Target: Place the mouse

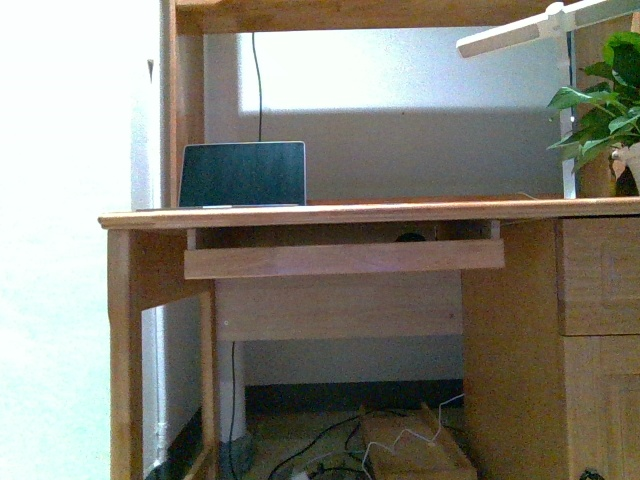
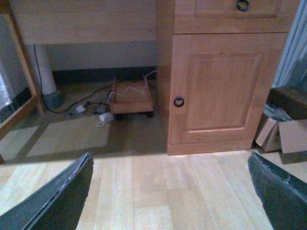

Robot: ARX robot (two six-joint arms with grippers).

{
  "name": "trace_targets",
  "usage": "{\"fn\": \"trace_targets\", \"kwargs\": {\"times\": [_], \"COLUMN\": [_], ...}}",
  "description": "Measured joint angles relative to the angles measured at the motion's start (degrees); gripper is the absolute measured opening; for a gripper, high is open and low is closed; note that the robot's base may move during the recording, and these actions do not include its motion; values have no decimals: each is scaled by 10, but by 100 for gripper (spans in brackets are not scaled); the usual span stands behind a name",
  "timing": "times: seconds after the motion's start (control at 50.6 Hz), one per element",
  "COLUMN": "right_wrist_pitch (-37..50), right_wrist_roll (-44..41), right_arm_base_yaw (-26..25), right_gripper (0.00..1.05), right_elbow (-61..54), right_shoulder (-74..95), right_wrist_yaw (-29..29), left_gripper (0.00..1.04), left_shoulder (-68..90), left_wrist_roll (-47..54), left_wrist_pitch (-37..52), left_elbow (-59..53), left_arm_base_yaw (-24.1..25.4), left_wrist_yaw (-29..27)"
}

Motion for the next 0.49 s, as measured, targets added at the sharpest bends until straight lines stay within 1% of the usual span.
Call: {"fn": "trace_targets", "kwargs": {"times": [0.494], "right_wrist_pitch": [0], "right_wrist_roll": [0], "right_arm_base_yaw": [0], "right_gripper": [97], "right_elbow": [0], "right_shoulder": [0], "right_wrist_yaw": [0], "left_gripper": [97], "left_shoulder": [0], "left_wrist_roll": [0], "left_wrist_pitch": [0], "left_elbow": [0], "left_arm_base_yaw": [0], "left_wrist_yaw": [0]}}
